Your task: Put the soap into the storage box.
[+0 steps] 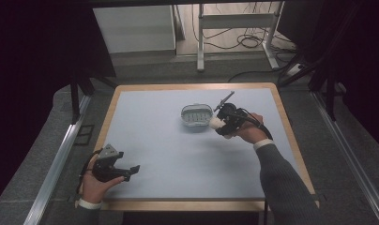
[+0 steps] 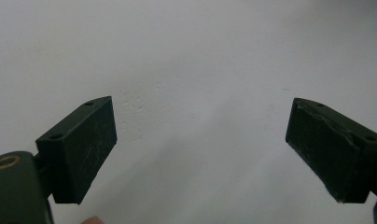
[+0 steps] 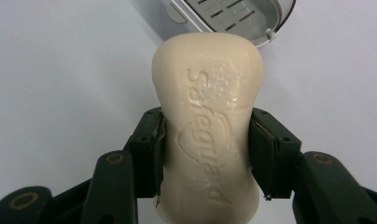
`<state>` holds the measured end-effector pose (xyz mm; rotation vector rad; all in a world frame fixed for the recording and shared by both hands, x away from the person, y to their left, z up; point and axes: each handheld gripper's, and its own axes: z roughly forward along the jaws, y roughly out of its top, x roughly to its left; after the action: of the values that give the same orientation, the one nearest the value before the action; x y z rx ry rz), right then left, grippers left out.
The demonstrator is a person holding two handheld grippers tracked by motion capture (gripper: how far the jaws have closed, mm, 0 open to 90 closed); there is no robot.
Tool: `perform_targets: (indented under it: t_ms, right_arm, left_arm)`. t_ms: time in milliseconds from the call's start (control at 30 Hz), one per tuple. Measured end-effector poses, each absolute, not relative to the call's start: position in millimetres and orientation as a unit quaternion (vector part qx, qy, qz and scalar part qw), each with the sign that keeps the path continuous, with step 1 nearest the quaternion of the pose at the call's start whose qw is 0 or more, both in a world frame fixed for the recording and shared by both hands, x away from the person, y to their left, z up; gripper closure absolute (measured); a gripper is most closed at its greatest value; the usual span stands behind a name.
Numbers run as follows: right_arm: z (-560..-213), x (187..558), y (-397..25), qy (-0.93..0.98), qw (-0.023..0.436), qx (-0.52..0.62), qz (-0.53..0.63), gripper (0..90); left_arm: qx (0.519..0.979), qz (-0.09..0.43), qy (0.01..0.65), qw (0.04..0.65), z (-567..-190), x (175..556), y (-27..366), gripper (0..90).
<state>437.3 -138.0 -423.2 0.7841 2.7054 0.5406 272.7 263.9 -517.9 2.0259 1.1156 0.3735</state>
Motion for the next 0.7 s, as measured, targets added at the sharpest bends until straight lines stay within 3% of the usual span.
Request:
perform_targets:
  t_ms: [700]
  right_arm:
    - [-410.4,467.4,-123.3,0.938,0.133,0.258,0.189,49.7]
  left_arm:
    - [0.797,0.146,0.439,0.388,-519.1,272.7,264.2,9.2]
